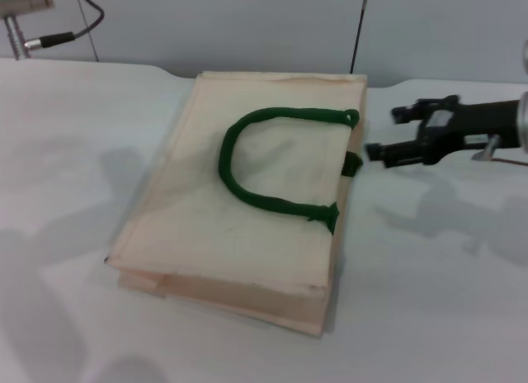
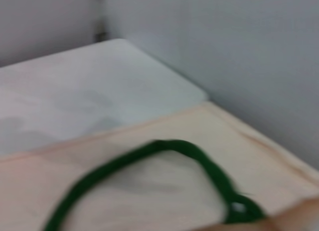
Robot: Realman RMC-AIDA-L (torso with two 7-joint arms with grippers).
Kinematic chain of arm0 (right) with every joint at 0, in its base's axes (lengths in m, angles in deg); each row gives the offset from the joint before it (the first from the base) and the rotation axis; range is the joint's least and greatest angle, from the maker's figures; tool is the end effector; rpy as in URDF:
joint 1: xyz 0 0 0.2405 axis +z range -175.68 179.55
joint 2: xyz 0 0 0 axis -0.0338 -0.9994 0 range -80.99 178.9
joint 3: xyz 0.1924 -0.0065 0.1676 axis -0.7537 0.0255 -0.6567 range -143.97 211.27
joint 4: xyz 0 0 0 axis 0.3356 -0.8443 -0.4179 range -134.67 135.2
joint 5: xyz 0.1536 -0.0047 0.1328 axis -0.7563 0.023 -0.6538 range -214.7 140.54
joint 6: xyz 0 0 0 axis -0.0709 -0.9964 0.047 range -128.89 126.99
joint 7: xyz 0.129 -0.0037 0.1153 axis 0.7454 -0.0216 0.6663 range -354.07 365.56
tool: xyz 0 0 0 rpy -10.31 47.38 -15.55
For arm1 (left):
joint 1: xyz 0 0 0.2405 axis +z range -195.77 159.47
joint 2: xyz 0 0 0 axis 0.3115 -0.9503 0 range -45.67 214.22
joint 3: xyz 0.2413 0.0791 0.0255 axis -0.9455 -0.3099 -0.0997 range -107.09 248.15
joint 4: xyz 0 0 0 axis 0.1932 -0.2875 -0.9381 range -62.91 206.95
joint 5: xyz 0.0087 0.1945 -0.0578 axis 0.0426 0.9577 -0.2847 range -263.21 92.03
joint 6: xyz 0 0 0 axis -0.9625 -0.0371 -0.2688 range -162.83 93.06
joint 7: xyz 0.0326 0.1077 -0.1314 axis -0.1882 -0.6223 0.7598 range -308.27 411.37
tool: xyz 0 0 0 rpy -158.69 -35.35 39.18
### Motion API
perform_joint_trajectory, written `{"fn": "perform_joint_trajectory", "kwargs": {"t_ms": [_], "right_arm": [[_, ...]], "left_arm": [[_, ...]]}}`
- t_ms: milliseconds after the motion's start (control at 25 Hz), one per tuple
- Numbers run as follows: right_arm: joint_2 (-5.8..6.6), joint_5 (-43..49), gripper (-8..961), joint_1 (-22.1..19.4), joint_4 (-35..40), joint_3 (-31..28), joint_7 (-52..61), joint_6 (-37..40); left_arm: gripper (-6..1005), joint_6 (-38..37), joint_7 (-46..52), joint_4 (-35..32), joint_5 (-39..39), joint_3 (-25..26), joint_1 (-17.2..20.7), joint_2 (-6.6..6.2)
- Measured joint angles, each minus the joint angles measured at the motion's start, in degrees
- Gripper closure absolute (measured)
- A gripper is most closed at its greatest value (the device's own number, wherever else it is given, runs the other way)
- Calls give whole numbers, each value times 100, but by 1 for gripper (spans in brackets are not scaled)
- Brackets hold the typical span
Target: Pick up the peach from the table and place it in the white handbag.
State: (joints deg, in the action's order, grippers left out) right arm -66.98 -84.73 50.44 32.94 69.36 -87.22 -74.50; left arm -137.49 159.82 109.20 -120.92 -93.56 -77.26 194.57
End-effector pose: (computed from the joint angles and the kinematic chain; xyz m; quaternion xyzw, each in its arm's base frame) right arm 0.2106 0.4255 -0.0240 -0.9599 0.1890 0.0993 0.1816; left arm -0.1466 0.4331 0.0936 -0.8372 -0.3542 -0.4035 0.1043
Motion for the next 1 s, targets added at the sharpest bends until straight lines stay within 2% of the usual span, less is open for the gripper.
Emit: {"fn": "perform_joint_trajectory", "kwargs": {"t_ms": [160,240,320,560,800,920,1000], "right_arm": [[-11,-7,48,-231,208,-238,144,292],[-17,-131,48,-316,240,-472,121,407],[-17,-496,48,-445,243,-631,-15,525],[-34,-2581,48,-1063,-18,-672,-1354,688],[-46,-3571,48,-1181,-579,-693,-2335,1048],[-58,-4422,48,-1234,-1092,-692,-3315,1210],[-55,-5335,48,-1278,-1657,-691,-4412,1221]], "left_arm": [[384,12,-115,5,-181,0,151,8],[337,45,-285,7,-291,5,235,48],[337,132,-546,8,-433,8,324,118],[338,567,-1222,0,-853,13,613,335],[337,1076,-2151,-114,-1470,22,965,578],[338,1439,-2727,-511,-1791,26,1171,592],[339,1710,-3180,-741,-1972,31,1299,588]]}}
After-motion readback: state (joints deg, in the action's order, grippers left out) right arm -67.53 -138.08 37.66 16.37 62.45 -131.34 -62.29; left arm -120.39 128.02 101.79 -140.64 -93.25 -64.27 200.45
